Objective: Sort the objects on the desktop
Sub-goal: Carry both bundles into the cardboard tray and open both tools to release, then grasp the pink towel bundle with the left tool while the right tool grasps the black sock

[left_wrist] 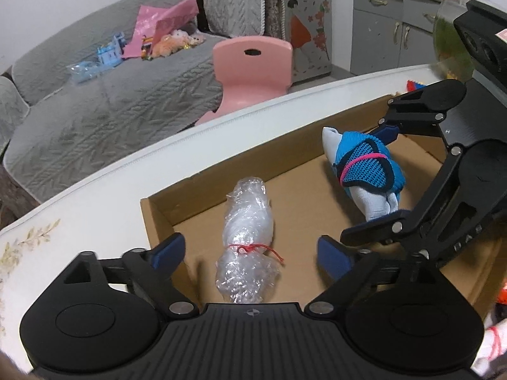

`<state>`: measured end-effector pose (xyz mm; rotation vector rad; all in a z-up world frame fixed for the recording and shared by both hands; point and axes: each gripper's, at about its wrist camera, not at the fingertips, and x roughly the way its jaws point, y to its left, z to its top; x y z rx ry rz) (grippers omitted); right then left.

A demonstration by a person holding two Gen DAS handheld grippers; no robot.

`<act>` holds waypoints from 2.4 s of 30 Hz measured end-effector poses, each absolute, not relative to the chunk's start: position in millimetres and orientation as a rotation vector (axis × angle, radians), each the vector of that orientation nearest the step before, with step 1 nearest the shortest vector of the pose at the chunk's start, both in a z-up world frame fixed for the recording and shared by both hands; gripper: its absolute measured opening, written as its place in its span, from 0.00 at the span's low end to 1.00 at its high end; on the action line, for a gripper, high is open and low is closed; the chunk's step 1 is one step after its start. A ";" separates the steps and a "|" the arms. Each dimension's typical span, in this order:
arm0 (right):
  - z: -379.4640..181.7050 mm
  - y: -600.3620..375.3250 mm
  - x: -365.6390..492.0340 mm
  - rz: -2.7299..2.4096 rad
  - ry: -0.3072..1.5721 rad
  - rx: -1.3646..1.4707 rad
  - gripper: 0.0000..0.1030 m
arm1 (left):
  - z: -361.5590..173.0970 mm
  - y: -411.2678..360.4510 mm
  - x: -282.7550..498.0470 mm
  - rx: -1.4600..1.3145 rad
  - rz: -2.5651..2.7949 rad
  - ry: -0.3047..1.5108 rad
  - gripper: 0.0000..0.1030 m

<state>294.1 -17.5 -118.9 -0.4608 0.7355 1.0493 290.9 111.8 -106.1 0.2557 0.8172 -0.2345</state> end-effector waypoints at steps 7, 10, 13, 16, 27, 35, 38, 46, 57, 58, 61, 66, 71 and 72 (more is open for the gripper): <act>-107.0 -4.8 289.4 1.024 0.687 -0.543 0.86 | -88.2 111.5 268.7 0.246 -0.248 0.771 0.95; -104.2 7.4 290.2 1.031 0.667 -0.557 0.86 | -83.7 114.1 264.4 0.240 -0.242 0.768 0.96; -97.8 8.6 288.6 1.038 0.651 -0.549 0.87 | -77.9 120.1 258.5 0.227 -0.244 0.763 0.96; -88.3 -5.3 282.8 1.036 0.647 -0.535 0.88 | -70.6 128.9 246.0 0.199 -0.255 0.749 0.96; -29.3 -117.5 225.6 1.049 0.591 -0.358 0.91 | -42.6 159.2 142.1 0.119 -0.289 0.714 1.00; -16.5 -162.4 180.1 1.030 0.548 -0.318 0.95 | -33.1 163.8 84.8 0.101 -0.263 0.701 1.00; -25.9 -172.1 172.3 1.026 0.565 -0.319 0.96 | -39.8 162.3 71.2 0.097 -0.250 0.717 1.00; -73.5 -188.6 166.7 0.986 0.657 -0.332 0.89 | -64.9 162.6 73.5 0.002 -0.226 0.811 1.00; -98.4 -206.1 160.7 0.967 0.698 -0.325 0.89 | -91.7 154.4 99.0 -0.109 -0.209 0.913 1.00; -98.8 -205.9 160.7 0.968 0.698 -0.331 0.89 | -94.5 154.5 101.9 -0.117 -0.210 0.928 1.00; -102.1 -205.0 161.3 0.983 0.700 -0.339 0.89 | -101.9 154.3 107.8 -0.131 -0.217 0.968 1.00; -112.0 -202.7 164.4 0.988 0.718 -0.357 0.86 | -108.3 157.8 112.8 -0.150 -0.225 0.985 1.00; -122.4 -198.9 166.4 0.994 0.746 -0.377 0.77 | -112.4 167.4 115.7 -0.201 -0.214 1.000 1.00; -124.1 -198.6 166.7 0.995 0.751 -0.378 0.77 | -113.7 169.3 115.9 -0.201 -0.206 1.005 1.00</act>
